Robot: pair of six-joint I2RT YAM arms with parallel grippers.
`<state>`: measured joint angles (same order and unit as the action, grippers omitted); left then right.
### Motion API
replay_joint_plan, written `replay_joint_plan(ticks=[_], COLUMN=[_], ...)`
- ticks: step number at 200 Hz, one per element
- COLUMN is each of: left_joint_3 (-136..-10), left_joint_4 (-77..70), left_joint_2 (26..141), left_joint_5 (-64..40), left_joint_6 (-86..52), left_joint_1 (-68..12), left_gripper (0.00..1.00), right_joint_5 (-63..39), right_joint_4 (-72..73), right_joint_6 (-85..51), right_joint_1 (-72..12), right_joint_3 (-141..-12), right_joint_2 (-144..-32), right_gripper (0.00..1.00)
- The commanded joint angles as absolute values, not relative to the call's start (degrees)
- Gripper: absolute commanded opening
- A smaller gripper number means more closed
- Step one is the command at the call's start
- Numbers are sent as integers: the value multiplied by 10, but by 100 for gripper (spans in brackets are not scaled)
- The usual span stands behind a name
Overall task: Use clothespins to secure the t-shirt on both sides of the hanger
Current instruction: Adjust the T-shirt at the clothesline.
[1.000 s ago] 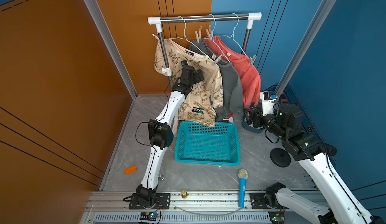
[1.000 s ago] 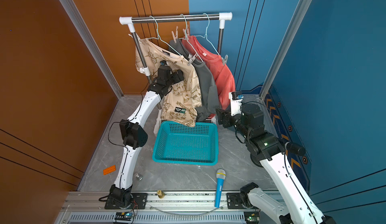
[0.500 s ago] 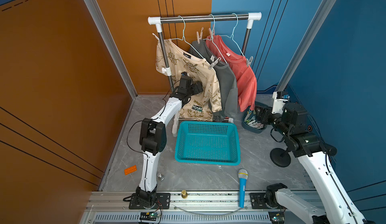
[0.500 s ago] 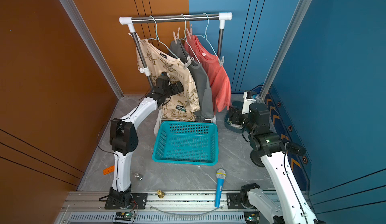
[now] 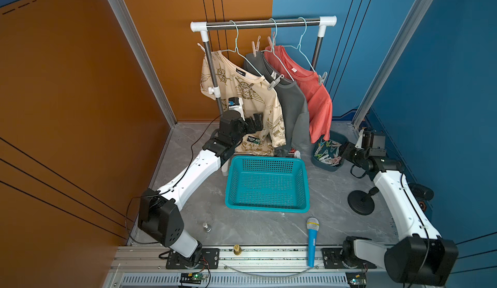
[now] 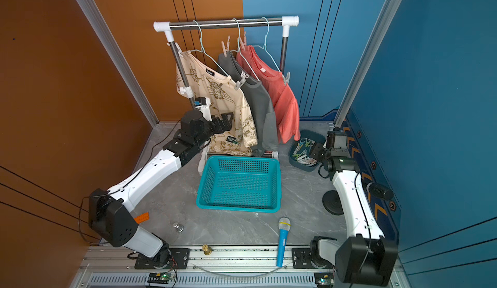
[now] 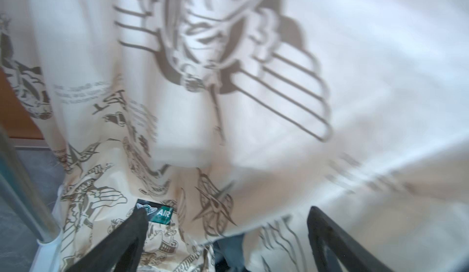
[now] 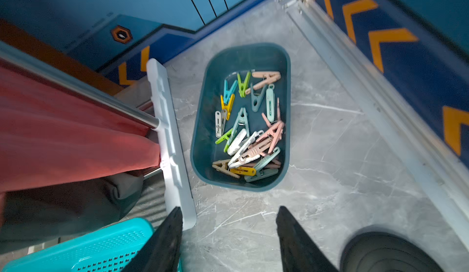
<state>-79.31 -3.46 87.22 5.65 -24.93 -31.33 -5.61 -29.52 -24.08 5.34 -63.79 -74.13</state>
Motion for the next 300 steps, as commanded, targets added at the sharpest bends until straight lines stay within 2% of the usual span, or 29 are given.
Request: replay_joint_plan(ticks=[1, 35, 65, 92, 135, 150, 166, 193, 213, 240, 300], left_joint_3=[-771, -766, -807, -864, -847, -831, -805, -753, -701, -637, -612], left_joint_4=[-20, 11, 44, 79, 55, 53, 53, 74, 81, 84, 140], left_joint_2=[845, 829, 826, 838, 807, 786, 758, 705, 657, 592, 537], left_joint_5=[103, 99, 102, 83, 111, 133, 154, 157, 134, 123, 130], left_joint_6=[-168, -151, -125, -111, -128, -136, -150, -203, -255, -280, -277], left_joint_1=[-352, -376, -374, -378, -379, -376, -366, -323, -279, -248, -231], left_gripper=[98, 98, 98, 98, 98, 97, 98, 97, 98, 97, 98], right_joint_5=[-96, -102, -80, -28, 41, 76, 120, 138, 133, 116, 97], right_joint_4=[-292, -338, -331, -322, -356, -351, -341, -385, -411, -437, -419], right_joint_6=[-243, -224, -216, -205, -186, -168, -118, -5, 52, 67, 81], right_joint_1=[61, 62, 46, 43, 29, -7, -97, -274, -341, -349, -327], right_joint_3=[-683, -753, -752, -724, -732, -755, -803, -963, -1074, -1174, -1266], right_joint_2=[-812, -926, -928, -852, -673, -621, -600, -676, -749, -832, -939], right_gripper=[55, 49, 48, 47, 44, 43, 43, 45, 46, 44, 45])
